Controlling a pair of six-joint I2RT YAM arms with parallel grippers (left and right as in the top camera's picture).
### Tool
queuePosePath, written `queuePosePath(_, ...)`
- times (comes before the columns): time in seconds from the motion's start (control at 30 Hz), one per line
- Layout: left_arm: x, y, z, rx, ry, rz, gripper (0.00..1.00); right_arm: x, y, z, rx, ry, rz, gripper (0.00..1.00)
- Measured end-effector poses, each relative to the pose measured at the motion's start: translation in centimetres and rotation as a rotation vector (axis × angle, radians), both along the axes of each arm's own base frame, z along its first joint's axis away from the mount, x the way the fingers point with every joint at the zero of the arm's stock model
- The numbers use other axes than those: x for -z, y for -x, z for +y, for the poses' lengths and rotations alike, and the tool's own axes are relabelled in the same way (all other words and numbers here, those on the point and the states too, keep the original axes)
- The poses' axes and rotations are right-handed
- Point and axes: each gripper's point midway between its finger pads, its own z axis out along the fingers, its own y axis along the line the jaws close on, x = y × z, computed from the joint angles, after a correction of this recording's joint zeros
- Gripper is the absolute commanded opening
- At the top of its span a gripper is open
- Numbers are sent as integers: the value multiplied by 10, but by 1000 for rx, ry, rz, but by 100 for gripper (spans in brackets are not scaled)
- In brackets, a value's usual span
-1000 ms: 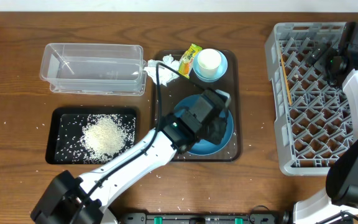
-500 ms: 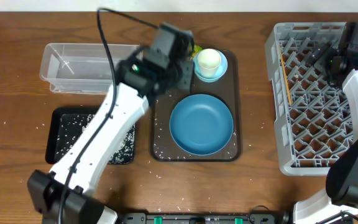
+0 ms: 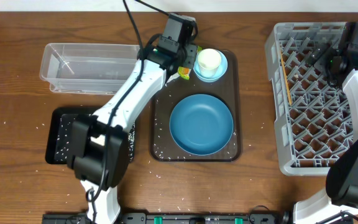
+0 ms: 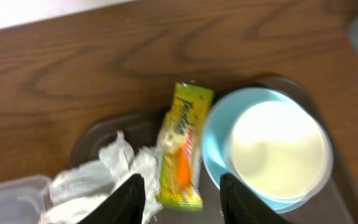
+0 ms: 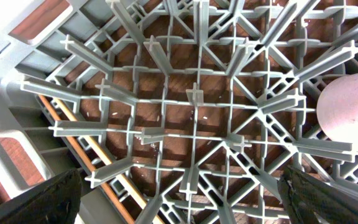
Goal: Sort waste into correct bins and load items into the dishwasher rack
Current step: 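Release the plate and move the left gripper to the snack wrapper, then grasp the yellow snack wrapper and tissue with the left gripper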
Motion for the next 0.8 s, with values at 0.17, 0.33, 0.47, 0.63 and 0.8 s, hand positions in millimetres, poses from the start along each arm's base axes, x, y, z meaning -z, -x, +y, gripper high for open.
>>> queuePosePath(0.17, 20, -14, 1, -25, -28, -17, 42, 0, 0, 0, 0, 0, 0, 99)
queuePosePath(0.33, 37, -23, -1, -15, -49, -29, 42, 0, 0, 0, 1, 0, 0, 99)
queuePosePath(0.47, 56, -30, -2, -2, -75, -33, 44, 0, 0, 0, 0, 0, 0, 99)
queuePosePath(0.63, 81, -31, -1, 7, -103, -7, 46, 0, 0, 0, 0, 0, 0, 99)
queuePosePath(0.8, 93, -29, 0, 11, -117, 18, 46, 0, 0, 0, 1, 0, 0, 99)
